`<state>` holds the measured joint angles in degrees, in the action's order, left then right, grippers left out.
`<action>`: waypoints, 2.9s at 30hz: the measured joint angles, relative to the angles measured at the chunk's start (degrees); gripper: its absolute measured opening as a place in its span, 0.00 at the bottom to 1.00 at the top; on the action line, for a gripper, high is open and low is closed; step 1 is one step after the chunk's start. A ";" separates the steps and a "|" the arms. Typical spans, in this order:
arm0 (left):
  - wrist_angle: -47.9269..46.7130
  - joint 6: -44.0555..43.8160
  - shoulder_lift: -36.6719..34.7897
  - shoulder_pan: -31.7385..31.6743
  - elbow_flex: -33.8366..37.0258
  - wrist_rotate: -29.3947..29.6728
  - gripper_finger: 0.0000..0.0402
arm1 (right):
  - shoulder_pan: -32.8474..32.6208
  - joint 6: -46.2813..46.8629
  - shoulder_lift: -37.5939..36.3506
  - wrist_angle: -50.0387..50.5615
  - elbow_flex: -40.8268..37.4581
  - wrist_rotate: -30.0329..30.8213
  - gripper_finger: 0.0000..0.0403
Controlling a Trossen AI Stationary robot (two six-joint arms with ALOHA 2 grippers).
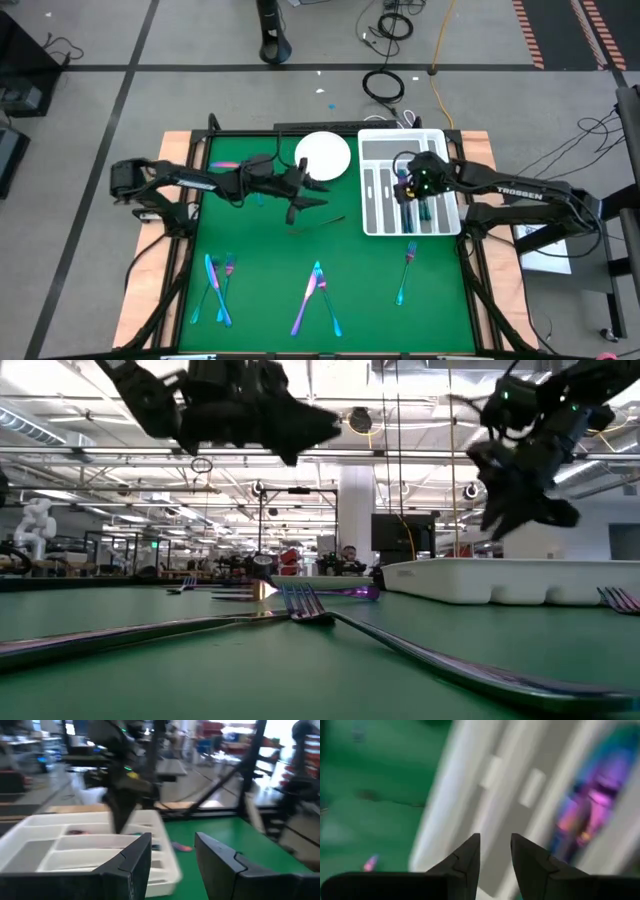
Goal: Sort silverware
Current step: Put the iridescent knife into the white silverware tray
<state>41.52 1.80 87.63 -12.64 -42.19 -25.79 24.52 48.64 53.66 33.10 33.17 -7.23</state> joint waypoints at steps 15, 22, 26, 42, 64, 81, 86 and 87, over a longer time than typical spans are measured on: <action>-56.06 -8.03 -21.23 13.69 -3.53 15.91 0.38 | -21.75 -11.19 4.69 -33.16 2.25 4.62 0.25; -64.76 -20.97 -16.30 19.72 -3.52 14.14 0.38 | -30.02 -17.33 15.73 -46.01 2.23 5.89 0.25; -64.69 -24.05 -11.89 23.24 -3.90 12.98 0.38 | -33.30 -20.18 22.91 -53.46 2.23 5.89 0.25; -69.85 -26.45 -6.99 26.47 -6.64 16.13 0.38 | -35.13 -24.41 34.40 -66.00 2.18 10.30 0.25; -60.90 -66.45 -0.25 42.37 -10.68 23.02 0.38 | -42.49 -25.79 34.33 -65.50 2.21 10.15 0.25; -73.02 -68.38 21.55 46.54 -35.83 40.22 0.31 | -45.48 -25.57 34.31 -67.14 2.23 10.55 0.25; -76.37 -74.96 24.50 47.38 -39.98 40.09 0.25 | -47.91 -25.59 34.31 -66.44 2.23 10.52 0.25; -76.92 -75.91 25.28 47.43 -40.28 39.19 0.25 | -48.36 -25.66 34.31 -66.44 2.23 10.52 0.25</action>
<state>-35.41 -74.11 112.91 34.80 -82.48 13.40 -23.84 22.98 87.96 -33.34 35.40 3.29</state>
